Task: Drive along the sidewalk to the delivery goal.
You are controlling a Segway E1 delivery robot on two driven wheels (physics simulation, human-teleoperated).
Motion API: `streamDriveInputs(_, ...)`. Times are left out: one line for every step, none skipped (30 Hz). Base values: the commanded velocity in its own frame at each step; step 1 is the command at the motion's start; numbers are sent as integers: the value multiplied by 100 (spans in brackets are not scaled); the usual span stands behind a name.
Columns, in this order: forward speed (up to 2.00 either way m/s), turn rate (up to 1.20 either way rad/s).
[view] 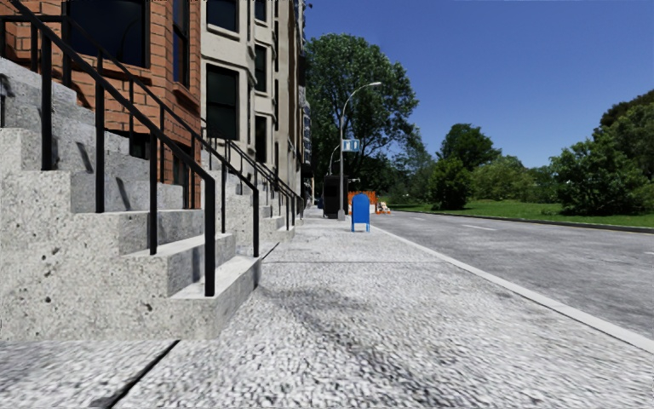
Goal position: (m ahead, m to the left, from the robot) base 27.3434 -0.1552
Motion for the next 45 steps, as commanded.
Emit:
streamDriveInputs(200, 0)
streamDriveInputs(200, 0)
streamDriveInputs(200, 0)
streamDriveInputs(200, 0)
streamDriveInputs(200, 0)
streamDriveInputs(200, 0)
streamDriveInputs(200, 0)
streamDriveInputs(200, 0)
streamDriveInputs(200, 0)
streamDriveInputs(200, 0)
streamDriveInputs(200, 0)
streamDriveInputs(200, 0)
streamDriveInputs(200, 0)
streamDriveInputs(200, 0)
streamDriveInputs(200, 0)
streamDriveInputs(200, 0)
streamDriveInputs(200, 0)
streamDriveInputs(200, 0)
streamDriveInputs(200, 0)
streamDriveInputs(200, 0)
streamDriveInputs(200, 0)
streamDriveInputs(200, 0)
streamDriveInputs(200, 0)
streamDriveInputs(200, 0)
streamDriveInputs(200, 0)
streamDriveInputs(200, 0)
streamDriveInputs(200, 0)
streamDriveInputs(200, 0)
streamDriveInputs(200, 0)
streamDriveInputs(200, 0)
streamDriveInputs(200, 0)
streamDriveInputs(200, 0)
streamDriveInputs(200, 0)
streamDriveInputs(200, 0)
streamDriveInputs(200, 0)
streamDriveInputs(200, 0)
streamDriveInputs(200, 0)
streamDriveInputs(200, 0)
streamDriveInputs(200, 0)
streamDriveInputs(200, 0)
streamDriveInputs(200, 0)
streamDriveInputs(200, 0)
streamDriveInputs(200, 0)
streamDriveInputs(200, 0)
streamDriveInputs(200, 0)
